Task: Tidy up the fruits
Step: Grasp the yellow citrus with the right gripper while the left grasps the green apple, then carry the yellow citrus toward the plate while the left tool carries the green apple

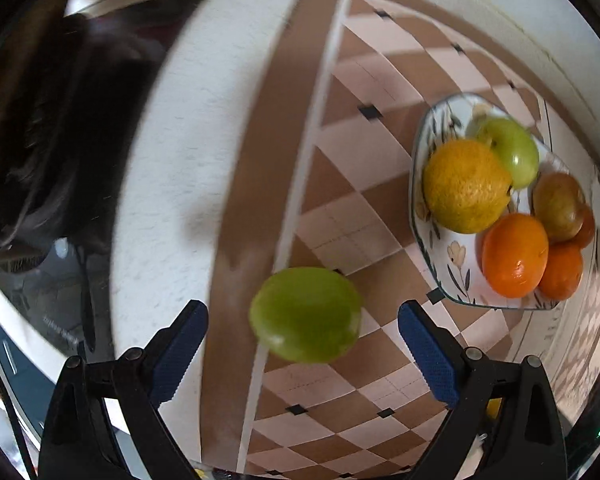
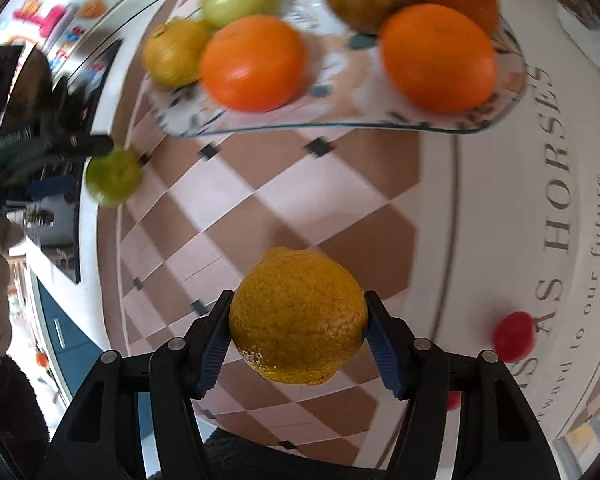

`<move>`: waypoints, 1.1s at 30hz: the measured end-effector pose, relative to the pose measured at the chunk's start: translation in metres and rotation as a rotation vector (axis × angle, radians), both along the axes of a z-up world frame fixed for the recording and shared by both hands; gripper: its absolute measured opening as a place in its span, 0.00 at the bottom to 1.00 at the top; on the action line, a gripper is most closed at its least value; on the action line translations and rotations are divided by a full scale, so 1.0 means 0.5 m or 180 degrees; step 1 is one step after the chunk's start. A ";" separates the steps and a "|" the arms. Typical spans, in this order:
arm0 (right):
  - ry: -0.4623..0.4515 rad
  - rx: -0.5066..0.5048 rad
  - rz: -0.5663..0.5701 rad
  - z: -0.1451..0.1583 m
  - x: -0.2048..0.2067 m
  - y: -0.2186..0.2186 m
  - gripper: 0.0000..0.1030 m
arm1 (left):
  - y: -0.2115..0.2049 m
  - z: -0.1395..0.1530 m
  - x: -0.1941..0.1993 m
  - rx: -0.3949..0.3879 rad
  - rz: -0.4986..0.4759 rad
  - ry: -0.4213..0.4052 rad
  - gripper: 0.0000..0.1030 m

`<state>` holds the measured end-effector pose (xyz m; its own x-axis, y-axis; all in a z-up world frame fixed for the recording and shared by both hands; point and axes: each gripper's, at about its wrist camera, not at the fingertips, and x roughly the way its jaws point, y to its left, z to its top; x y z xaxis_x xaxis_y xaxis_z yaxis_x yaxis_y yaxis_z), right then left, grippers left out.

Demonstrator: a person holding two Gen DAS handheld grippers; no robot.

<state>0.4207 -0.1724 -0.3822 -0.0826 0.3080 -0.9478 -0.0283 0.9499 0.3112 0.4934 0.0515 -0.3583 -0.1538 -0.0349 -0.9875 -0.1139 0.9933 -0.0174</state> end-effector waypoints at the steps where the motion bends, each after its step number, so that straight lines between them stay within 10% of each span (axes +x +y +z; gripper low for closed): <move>1: 0.0007 0.0001 -0.0025 -0.002 0.004 -0.011 0.63 | -0.005 -0.005 0.001 -0.0007 -0.0037 0.0009 0.94; 9: 0.0105 -0.0014 -0.0126 -0.021 0.032 -0.040 0.63 | -0.035 -0.009 -0.008 0.0256 -0.0301 -0.0133 0.58; 21: 0.0151 0.0002 -0.0096 -0.024 0.055 -0.023 0.64 | -0.082 0.030 -0.117 -0.0148 -0.0176 -0.0184 0.53; 33: 0.0160 -0.0031 -0.0025 -0.022 0.053 -0.035 0.64 | -0.104 0.044 -0.100 -0.0015 -0.0397 -0.0274 0.55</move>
<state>0.4472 -0.1901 -0.3934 -0.1279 0.2998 -0.9454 -0.0052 0.9530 0.3029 0.4432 -0.0003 -0.3364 -0.0720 -0.0255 -0.9971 0.0124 0.9996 -0.0264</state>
